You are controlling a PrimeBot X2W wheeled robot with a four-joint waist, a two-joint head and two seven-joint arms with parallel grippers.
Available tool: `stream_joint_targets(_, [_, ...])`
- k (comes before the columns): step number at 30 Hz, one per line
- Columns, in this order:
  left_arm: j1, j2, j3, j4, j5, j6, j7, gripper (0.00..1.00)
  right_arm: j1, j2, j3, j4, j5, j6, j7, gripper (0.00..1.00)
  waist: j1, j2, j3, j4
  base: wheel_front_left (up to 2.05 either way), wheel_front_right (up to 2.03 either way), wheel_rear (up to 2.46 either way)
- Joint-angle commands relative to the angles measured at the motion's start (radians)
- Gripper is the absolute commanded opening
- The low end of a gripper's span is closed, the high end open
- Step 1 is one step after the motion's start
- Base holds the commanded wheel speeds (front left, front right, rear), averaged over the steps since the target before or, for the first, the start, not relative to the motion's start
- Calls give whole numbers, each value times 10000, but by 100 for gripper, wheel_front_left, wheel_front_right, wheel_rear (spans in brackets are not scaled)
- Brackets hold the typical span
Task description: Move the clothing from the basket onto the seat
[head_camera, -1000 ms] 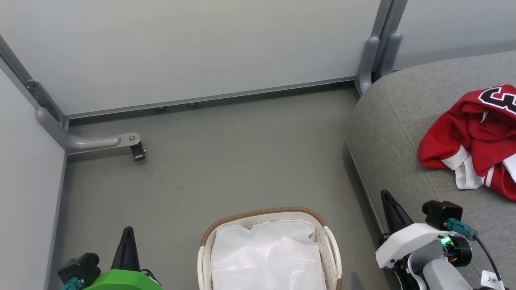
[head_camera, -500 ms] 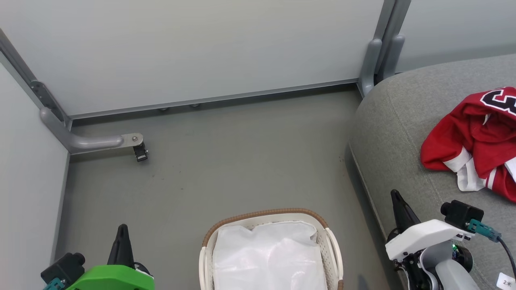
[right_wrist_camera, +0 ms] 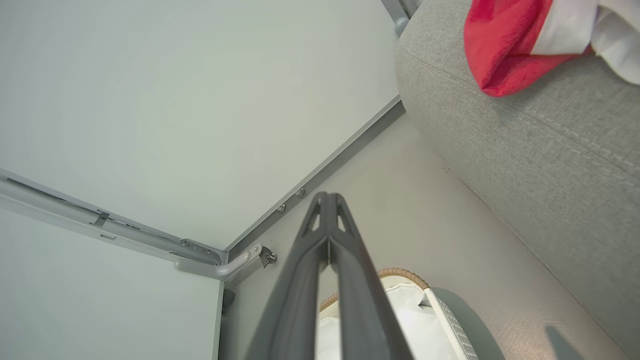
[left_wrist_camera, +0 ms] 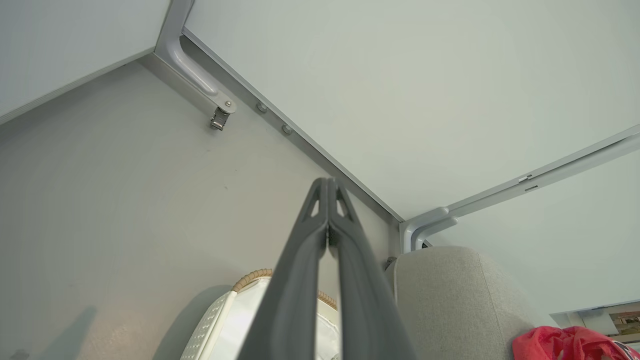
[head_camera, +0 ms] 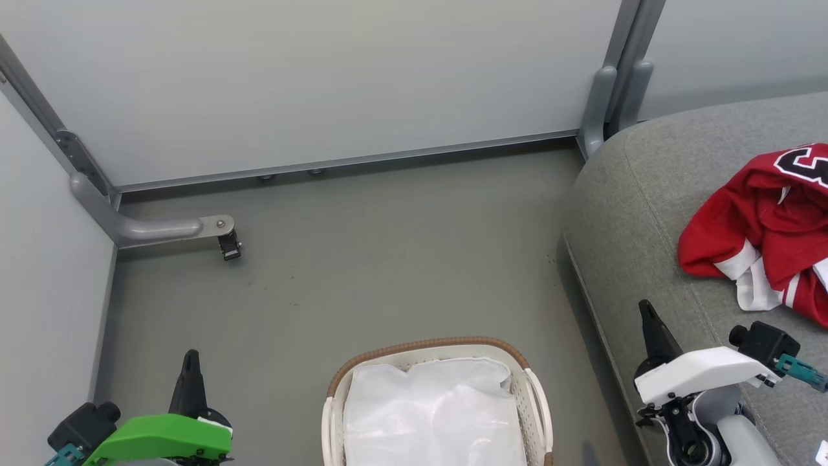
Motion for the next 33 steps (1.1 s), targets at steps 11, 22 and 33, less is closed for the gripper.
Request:
stream_joint_targets(11, [-400,54,197,-265,-1438,-86,403,0,96,-29,-297,-403,1492,-3,385,0,0,44,-47,62,0,0,0])
stream_joint_targets(22, [-505,60,322,-372,-2563,-114,719,0,207,-18,-511,-616,2673,-4,699,0,0,54,-93,123,0,0,0])
stream_joint_targets(33, [-585,67,441,-481,-3558,-154,1013,0,306,-9,-704,-808,3740,-5,997,0,0,63,-139,183,0,0,0])
